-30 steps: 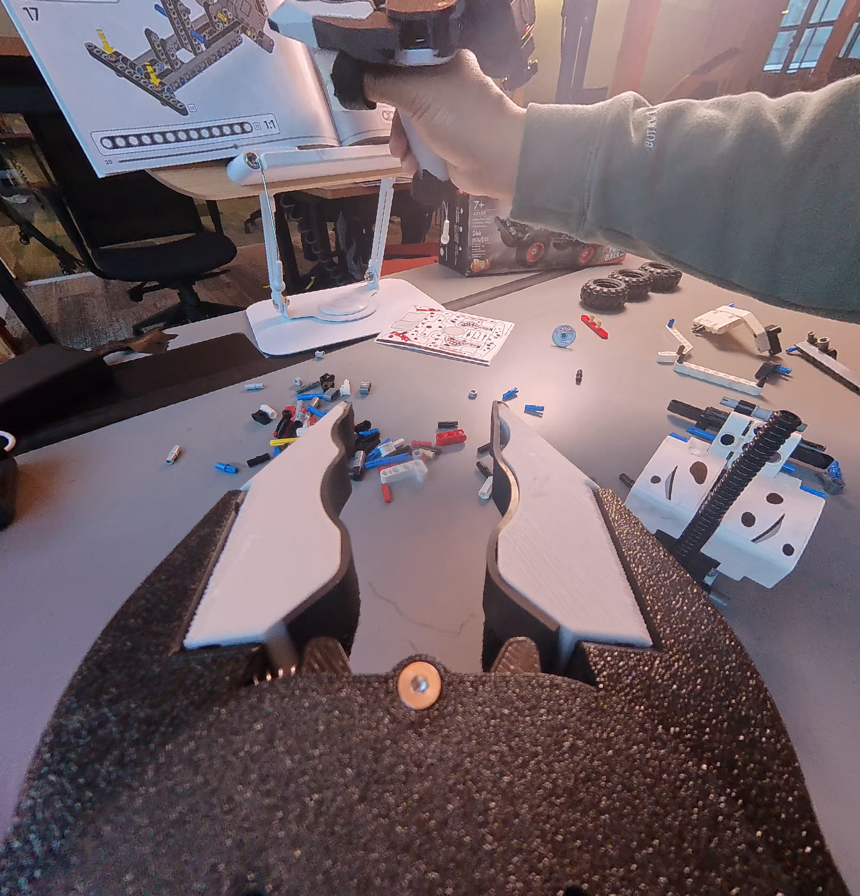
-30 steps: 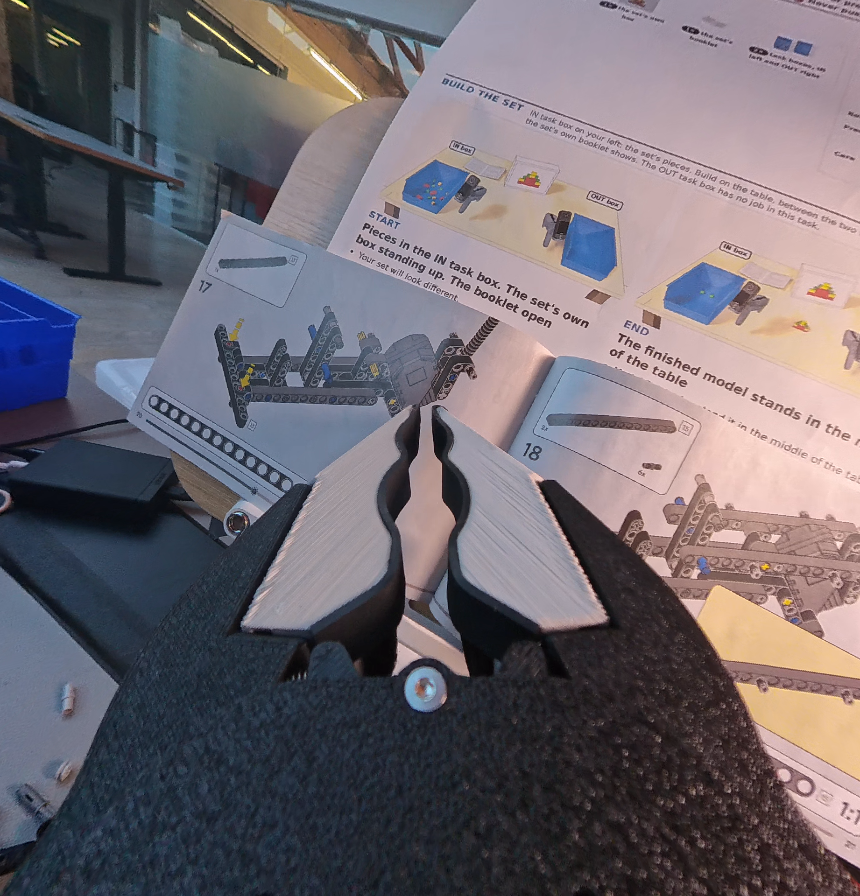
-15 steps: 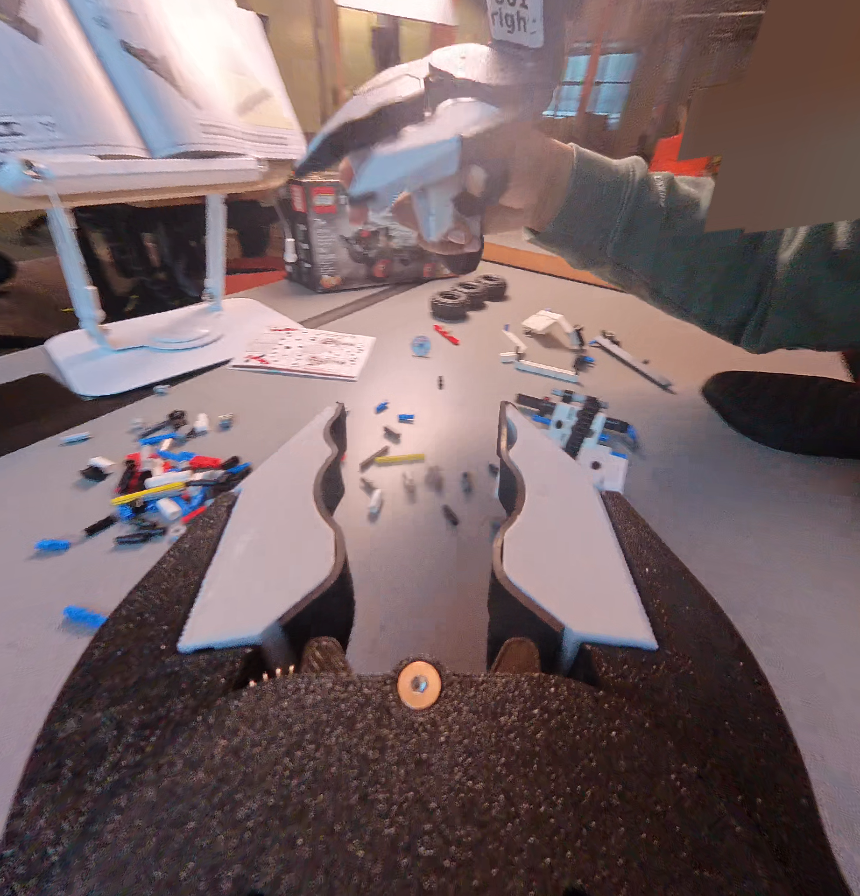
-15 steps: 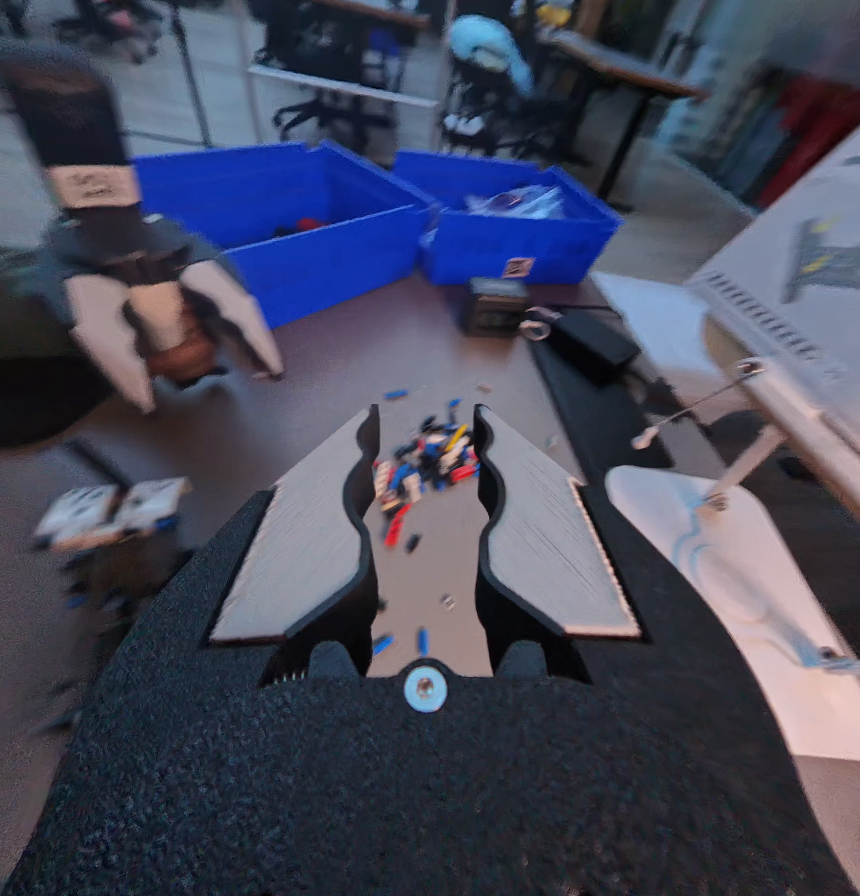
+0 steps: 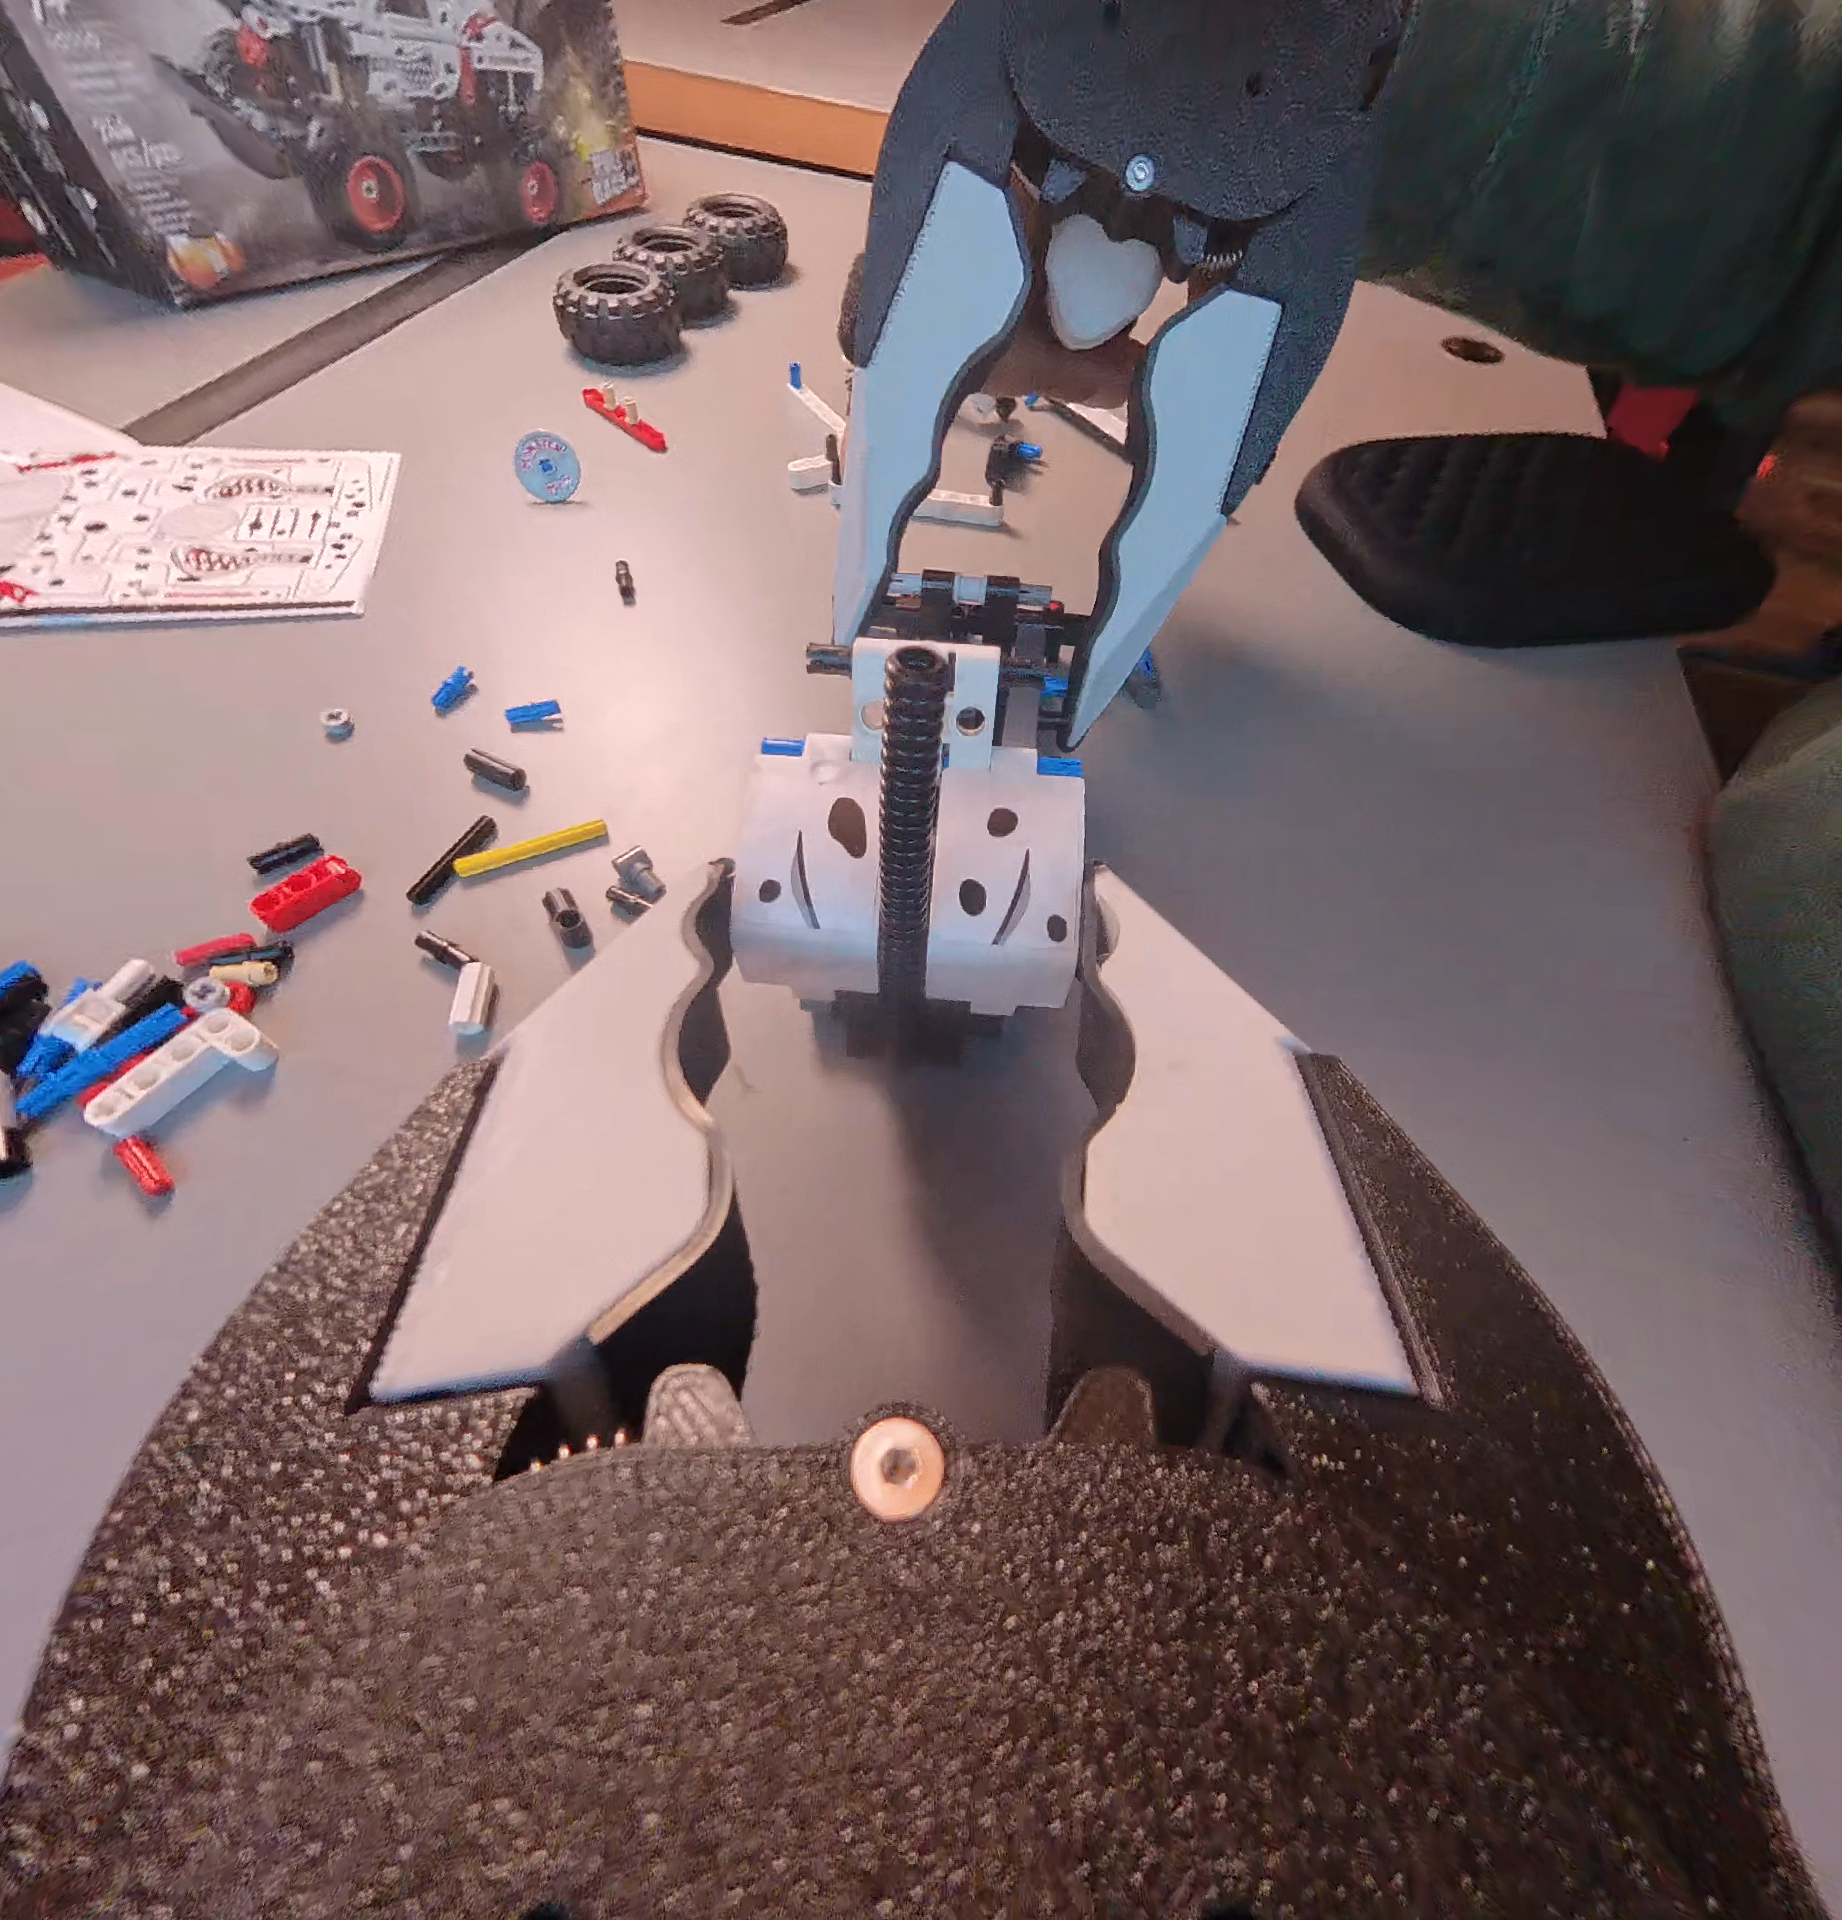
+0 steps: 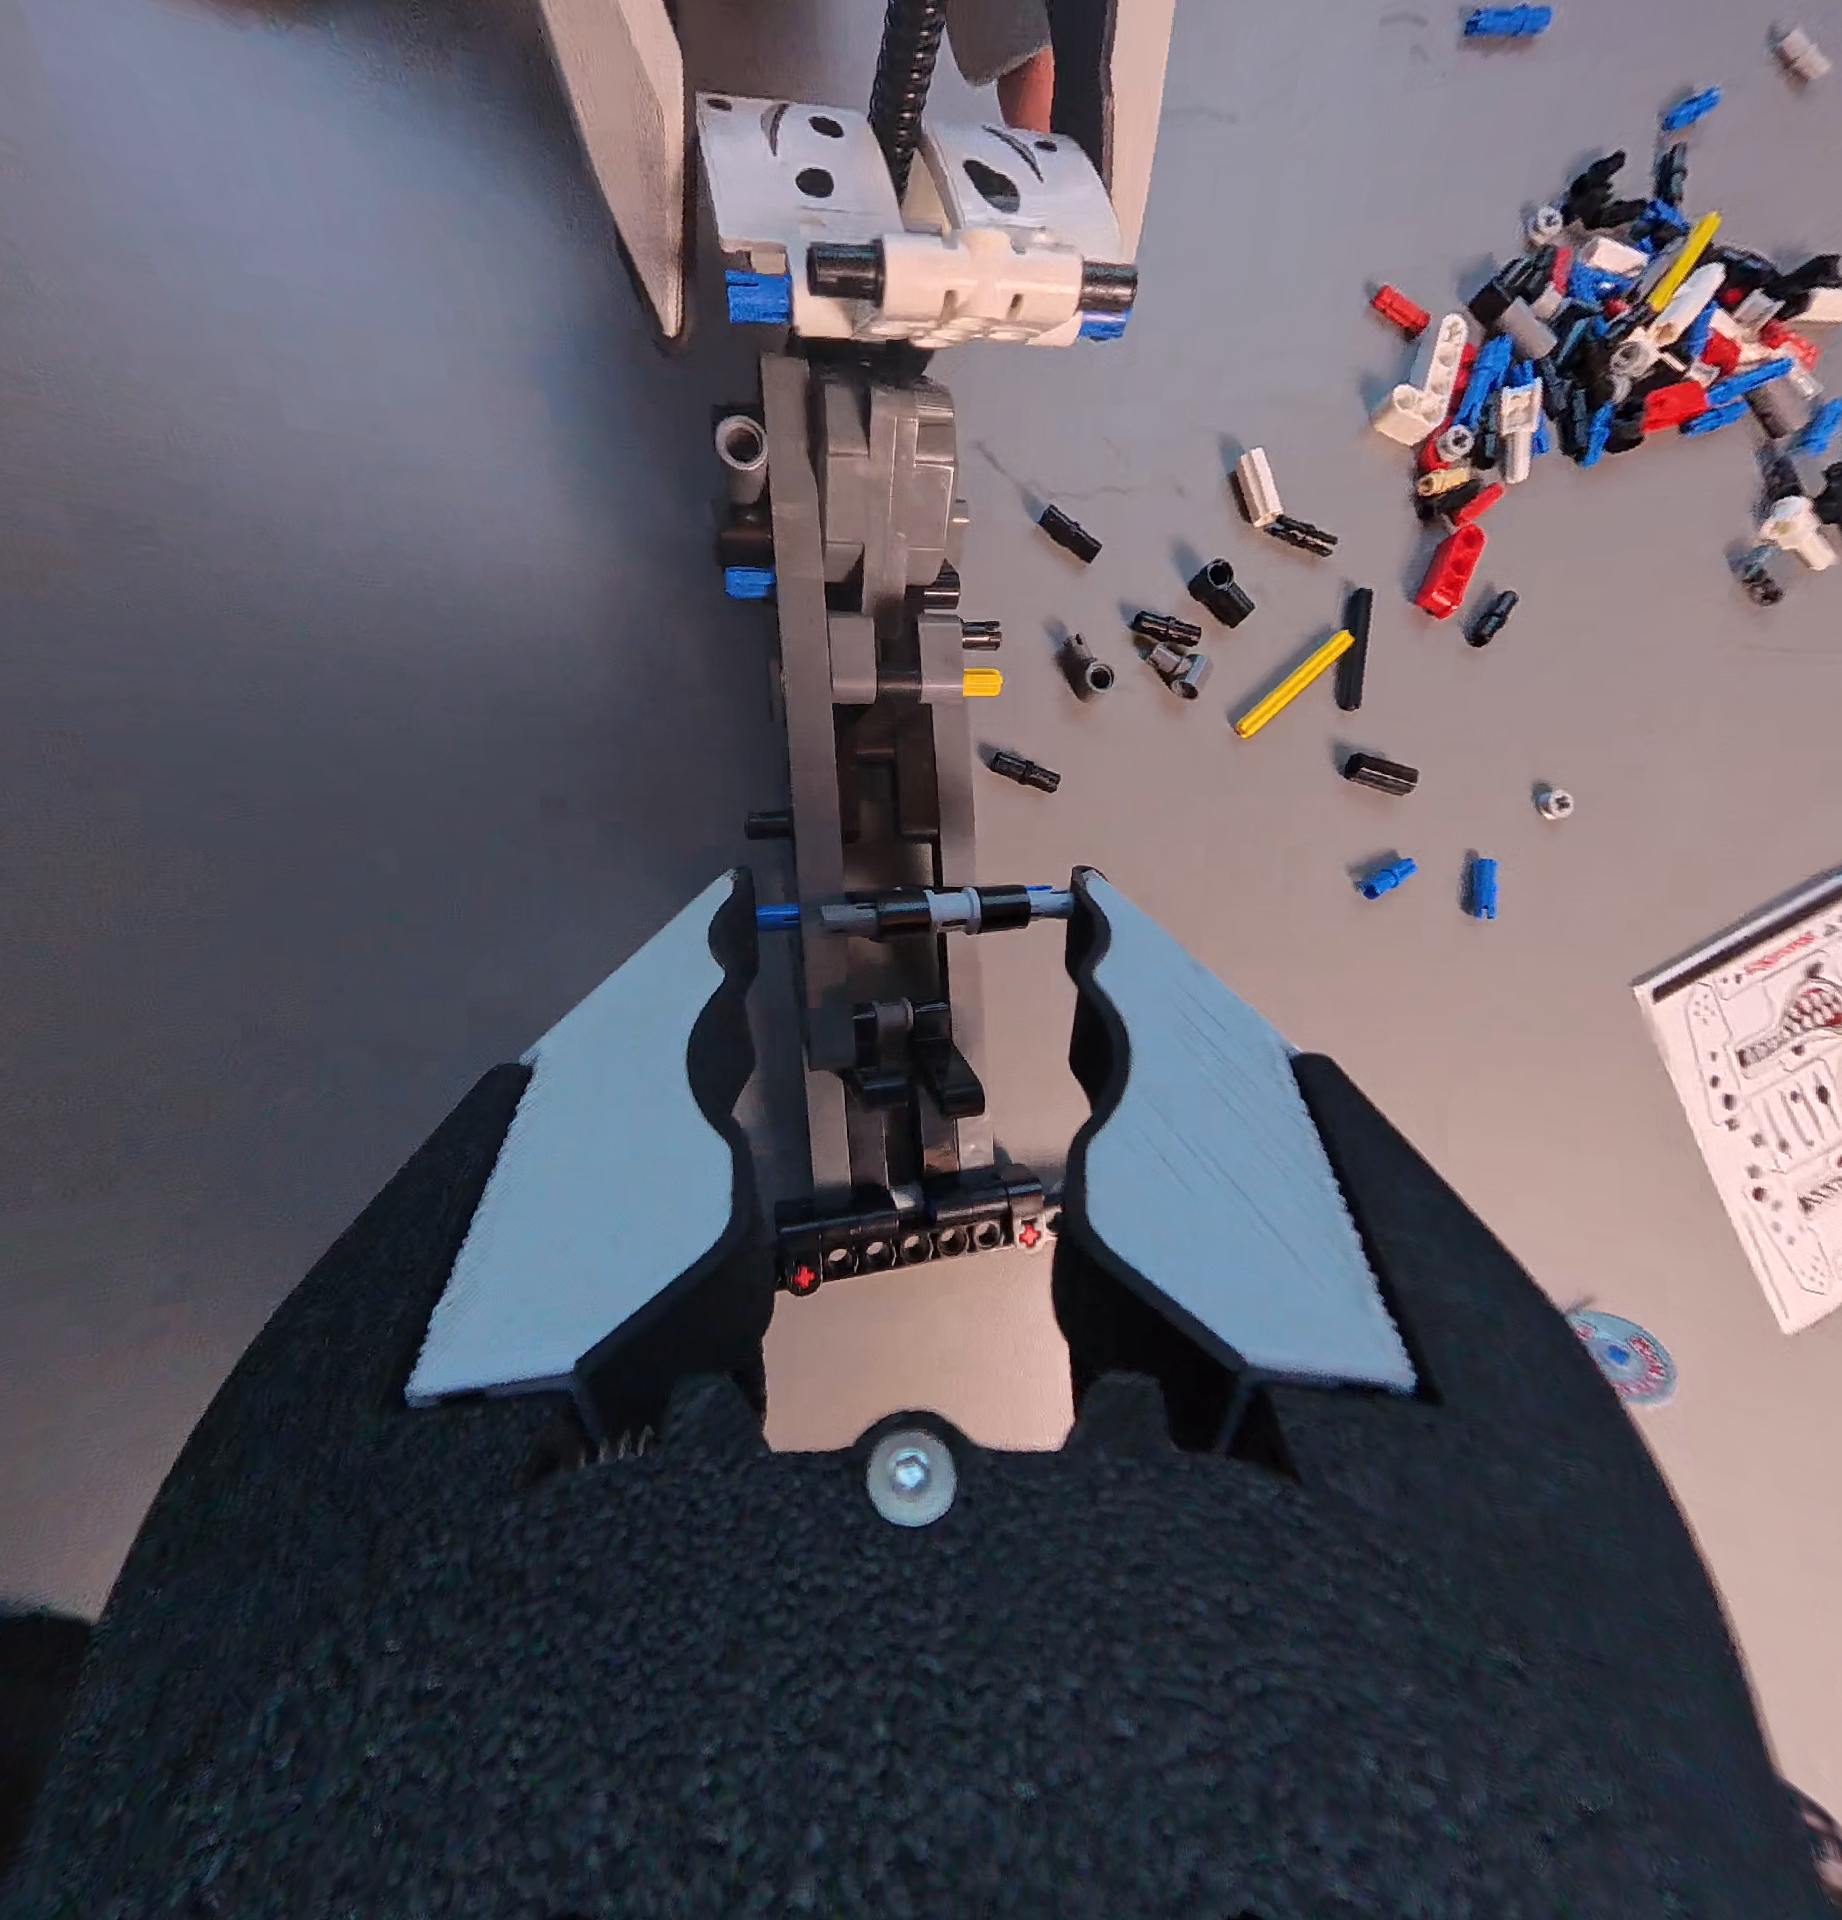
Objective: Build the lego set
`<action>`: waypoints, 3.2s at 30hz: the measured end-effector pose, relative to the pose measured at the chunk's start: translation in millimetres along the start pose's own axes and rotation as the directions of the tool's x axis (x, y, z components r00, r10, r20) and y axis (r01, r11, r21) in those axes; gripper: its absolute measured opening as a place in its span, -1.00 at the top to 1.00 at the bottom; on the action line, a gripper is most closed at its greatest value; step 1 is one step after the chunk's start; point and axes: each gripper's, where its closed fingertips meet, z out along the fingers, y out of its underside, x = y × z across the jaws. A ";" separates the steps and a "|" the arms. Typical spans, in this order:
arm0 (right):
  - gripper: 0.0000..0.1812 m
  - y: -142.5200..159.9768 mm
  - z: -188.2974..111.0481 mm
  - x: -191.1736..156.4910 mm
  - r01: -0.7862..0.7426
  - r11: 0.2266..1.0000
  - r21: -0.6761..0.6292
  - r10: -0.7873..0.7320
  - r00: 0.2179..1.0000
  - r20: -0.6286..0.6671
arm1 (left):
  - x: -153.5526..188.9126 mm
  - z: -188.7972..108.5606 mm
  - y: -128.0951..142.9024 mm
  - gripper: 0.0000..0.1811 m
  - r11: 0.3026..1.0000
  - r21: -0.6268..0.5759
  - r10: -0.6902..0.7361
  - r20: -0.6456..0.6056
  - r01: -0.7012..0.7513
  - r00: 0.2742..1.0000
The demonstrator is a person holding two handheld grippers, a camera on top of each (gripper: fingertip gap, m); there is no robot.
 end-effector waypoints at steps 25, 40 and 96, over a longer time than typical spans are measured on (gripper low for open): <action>0.36 -14.2 -13.3 -1.0 -0.538 0.839 -0.081 0.403 0.514 0.758 | -20.0 -17.5 3.5 0.43 0.929 -0.010 -0.368 -0.072 0.369 0.927; 0.36 -18.7 -13.5 0.1 -0.430 0.902 0.025 0.313 0.695 0.647 | -16.6 -16.1 -16.8 0.58 0.957 0.099 -0.269 -0.053 0.273 0.962; 0.32 -47.0 -0.2 -142.0 -0.417 0.907 0.054 0.416 0.909 0.021 | 20.7 7.0 -25.7 0.56 0.949 -0.011 0.313 0.120 -0.314 0.942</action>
